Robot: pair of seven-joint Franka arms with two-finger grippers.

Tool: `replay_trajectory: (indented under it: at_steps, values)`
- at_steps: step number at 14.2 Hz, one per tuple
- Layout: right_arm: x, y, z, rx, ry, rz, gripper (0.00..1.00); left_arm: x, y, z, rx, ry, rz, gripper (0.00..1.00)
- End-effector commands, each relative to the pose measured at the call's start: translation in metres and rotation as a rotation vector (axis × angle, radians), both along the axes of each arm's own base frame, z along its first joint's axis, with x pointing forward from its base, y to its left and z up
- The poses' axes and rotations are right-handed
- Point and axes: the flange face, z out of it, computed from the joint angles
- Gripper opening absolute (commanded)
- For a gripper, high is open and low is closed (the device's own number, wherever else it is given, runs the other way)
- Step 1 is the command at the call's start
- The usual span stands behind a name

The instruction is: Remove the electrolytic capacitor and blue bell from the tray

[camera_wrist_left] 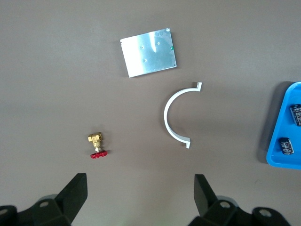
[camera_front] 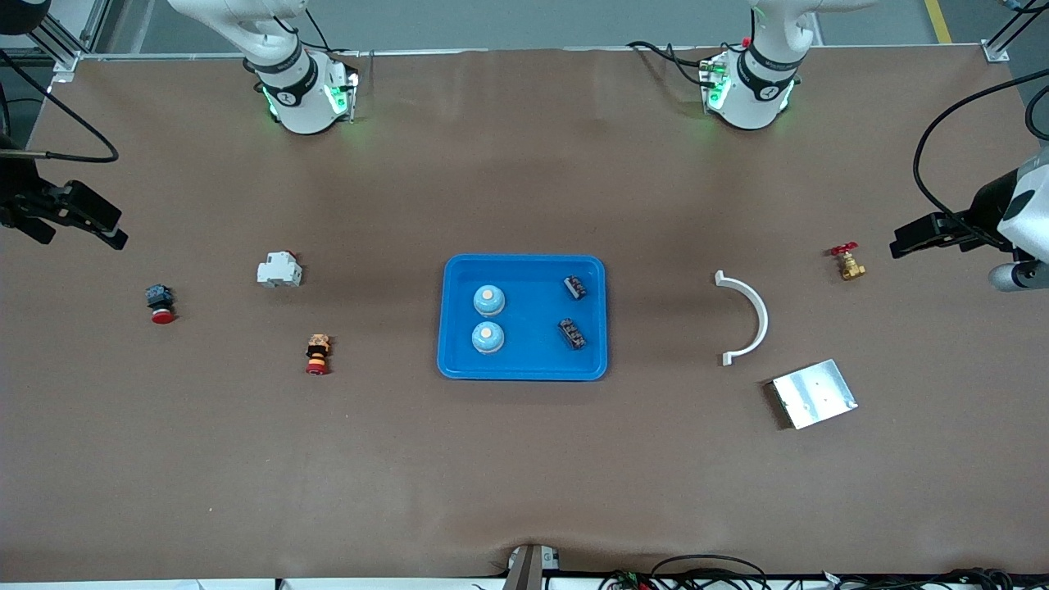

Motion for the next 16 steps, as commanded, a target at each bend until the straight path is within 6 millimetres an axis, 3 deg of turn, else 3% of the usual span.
replay_trajectory:
  at_steps: [1, 7, 10, 12, 14, 16]
  values:
    - [0.004, 0.0, 0.0, -0.021, 0.01, -0.009, 1.0, 0.0, 0.0, 0.003, 0.008, 0.005, 0.001, 1.0]
    - [0.005, -0.004, -0.009, -0.051, 0.052, 0.015, 1.0, 0.002, -0.009, 0.001, 0.01, 0.007, -0.004, 1.0]
    - [0.005, -0.003, -0.009, -0.054, 0.053, 0.035, 1.0, 0.009, -0.035, -0.018, 0.008, 0.04, -0.045, 1.0]
    - [0.005, -0.008, -0.007, -0.055, 0.054, 0.038, 1.0, 0.011, -0.066, -0.034, 0.019, 0.068, -0.062, 1.0]
    - [0.005, -0.009, -0.007, -0.055, 0.05, 0.032, 1.0, 0.015, -0.076, -0.049, 0.025, 0.094, 0.035, 1.0]
    - [0.004, -0.01, -0.004, -0.055, 0.047, 0.033, 1.0, 0.015, -0.105, -0.063, 0.022, 0.121, 0.054, 1.0]
